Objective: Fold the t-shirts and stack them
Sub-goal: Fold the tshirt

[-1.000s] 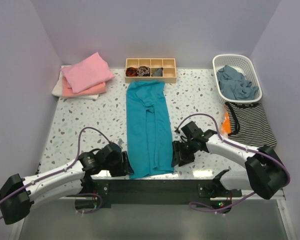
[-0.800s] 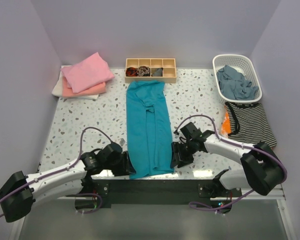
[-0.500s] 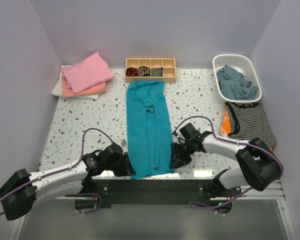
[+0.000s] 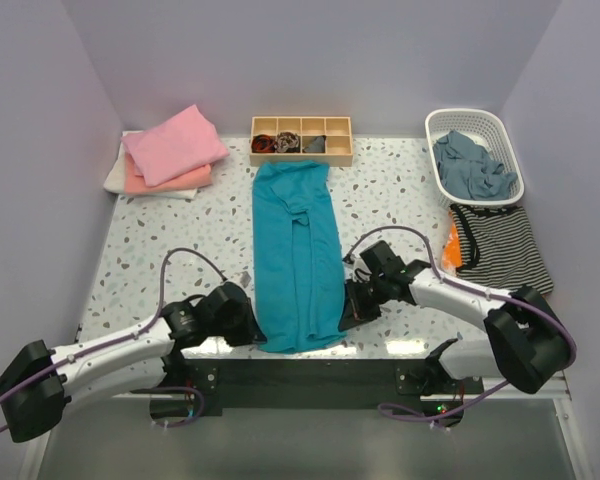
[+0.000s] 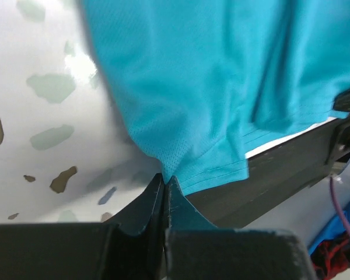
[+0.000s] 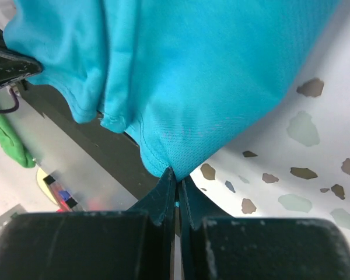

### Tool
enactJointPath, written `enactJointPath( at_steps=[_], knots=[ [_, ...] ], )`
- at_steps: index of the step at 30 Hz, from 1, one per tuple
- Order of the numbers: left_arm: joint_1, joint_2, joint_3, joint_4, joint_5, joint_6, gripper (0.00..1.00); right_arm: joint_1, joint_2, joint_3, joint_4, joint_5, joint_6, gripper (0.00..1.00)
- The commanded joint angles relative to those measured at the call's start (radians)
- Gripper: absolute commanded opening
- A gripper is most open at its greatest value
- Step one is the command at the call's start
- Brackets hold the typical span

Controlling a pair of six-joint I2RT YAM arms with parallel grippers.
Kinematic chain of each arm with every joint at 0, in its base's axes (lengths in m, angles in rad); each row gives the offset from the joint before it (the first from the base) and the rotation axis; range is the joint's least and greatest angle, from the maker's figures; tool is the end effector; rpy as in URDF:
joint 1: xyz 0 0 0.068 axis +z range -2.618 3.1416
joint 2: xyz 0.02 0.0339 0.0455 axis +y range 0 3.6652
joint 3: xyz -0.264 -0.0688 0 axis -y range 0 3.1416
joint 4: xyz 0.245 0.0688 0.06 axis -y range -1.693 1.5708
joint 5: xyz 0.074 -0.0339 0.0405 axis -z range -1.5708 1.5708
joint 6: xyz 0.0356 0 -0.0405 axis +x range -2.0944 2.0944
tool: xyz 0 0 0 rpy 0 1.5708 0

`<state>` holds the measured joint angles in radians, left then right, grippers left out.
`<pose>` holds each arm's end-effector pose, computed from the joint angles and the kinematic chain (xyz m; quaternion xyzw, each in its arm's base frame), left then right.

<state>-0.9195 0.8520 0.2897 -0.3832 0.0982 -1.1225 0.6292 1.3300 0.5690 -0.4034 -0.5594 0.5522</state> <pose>0.0878 -0.1210 0.1436 -0.0813 0.9470 -0.2863 0.1207 0.1643 0.1430 0.1487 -0.0919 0.9385 0.3326 0.0105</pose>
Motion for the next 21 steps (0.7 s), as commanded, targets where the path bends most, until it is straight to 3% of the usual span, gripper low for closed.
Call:
enactJointPath(
  at_steps=[1,14,21],
  knots=[
    [-0.005,-0.010,0.138,-0.075,-0.144,0.059,0.00,0.001,-0.045,0.107,-0.067,0.055,-0.046,0.00],
    [0.017,0.206,0.373,-0.046,-0.322,0.159,0.00,0.000,0.064,0.371,-0.141,0.196,-0.165,0.00],
    [0.215,0.269,0.399,0.036,-0.262,0.263,0.00,-0.022,0.215,0.540,-0.183,0.280,-0.235,0.00]
  ],
)
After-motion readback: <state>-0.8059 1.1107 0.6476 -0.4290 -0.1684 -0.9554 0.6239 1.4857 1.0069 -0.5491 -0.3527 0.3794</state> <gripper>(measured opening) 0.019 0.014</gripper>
